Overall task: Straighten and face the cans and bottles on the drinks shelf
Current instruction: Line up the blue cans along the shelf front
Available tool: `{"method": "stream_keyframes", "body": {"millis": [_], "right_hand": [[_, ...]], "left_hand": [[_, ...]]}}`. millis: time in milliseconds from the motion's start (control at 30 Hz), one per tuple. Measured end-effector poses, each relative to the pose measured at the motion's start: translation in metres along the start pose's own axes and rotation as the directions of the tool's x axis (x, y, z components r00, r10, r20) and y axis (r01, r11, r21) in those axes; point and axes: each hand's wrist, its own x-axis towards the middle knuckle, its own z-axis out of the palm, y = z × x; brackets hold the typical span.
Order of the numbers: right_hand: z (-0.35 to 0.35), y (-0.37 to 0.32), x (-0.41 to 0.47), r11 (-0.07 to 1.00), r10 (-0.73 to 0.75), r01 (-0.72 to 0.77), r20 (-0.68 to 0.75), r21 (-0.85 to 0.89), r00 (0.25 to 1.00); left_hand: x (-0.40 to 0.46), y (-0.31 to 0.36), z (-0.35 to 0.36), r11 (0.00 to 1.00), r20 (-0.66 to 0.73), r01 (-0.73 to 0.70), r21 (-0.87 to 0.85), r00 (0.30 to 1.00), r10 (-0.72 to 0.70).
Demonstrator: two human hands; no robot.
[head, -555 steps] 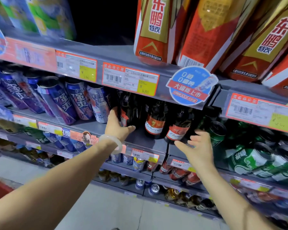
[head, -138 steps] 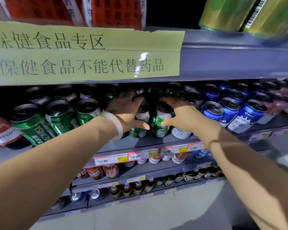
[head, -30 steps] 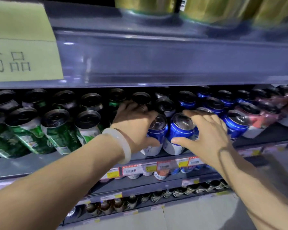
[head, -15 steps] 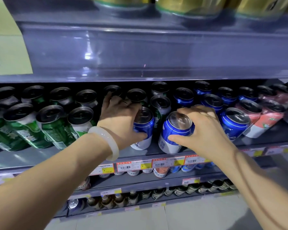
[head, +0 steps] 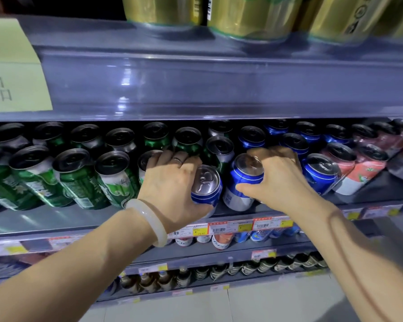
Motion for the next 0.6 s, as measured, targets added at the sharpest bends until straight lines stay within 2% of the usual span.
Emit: {"method": "stream_keyframes", "body": {"millis": [67,167,267,367,467,600], "right_hand": [[-0.003,-0.002,0.009,0.999,0.021,-0.023,0.069,0.022,0.997],[-0.011,-0.015,0.025,0.978,0.025,-0.045,0.102,0.205,0.994],[-0.008,-0.036,0.043,0.999,0.033,-0.032,0.144,-0.015,0.989],[0.002,-0.053,0.054,0.988,0.067,-0.039,0.189,-0.148,0.98],[-0.001,-0.057,0.055,0.988,0.081,-0.06,0.147,-0.142,0.986],[-0.006,-0.068,0.042,0.994,0.032,-0.006,0.238,-0.112,0.971]], "left_hand": [[-0.008,-0.003,-0.002,0.999,0.012,-0.017,-0.049,1.0,0.018],[-0.019,-0.008,-0.009,0.971,0.056,0.025,-0.237,0.998,-0.012],[-0.03,-0.01,-0.016,0.936,0.044,0.069,-0.345,0.997,-0.057],[-0.044,-0.016,-0.016,0.932,-0.003,0.031,-0.361,0.999,-0.034],[-0.056,-0.022,-0.014,0.924,-0.007,0.025,-0.38,1.0,-0.03],[-0.06,-0.026,-0.014,0.919,0.018,0.052,-0.391,0.999,-0.049]]}}
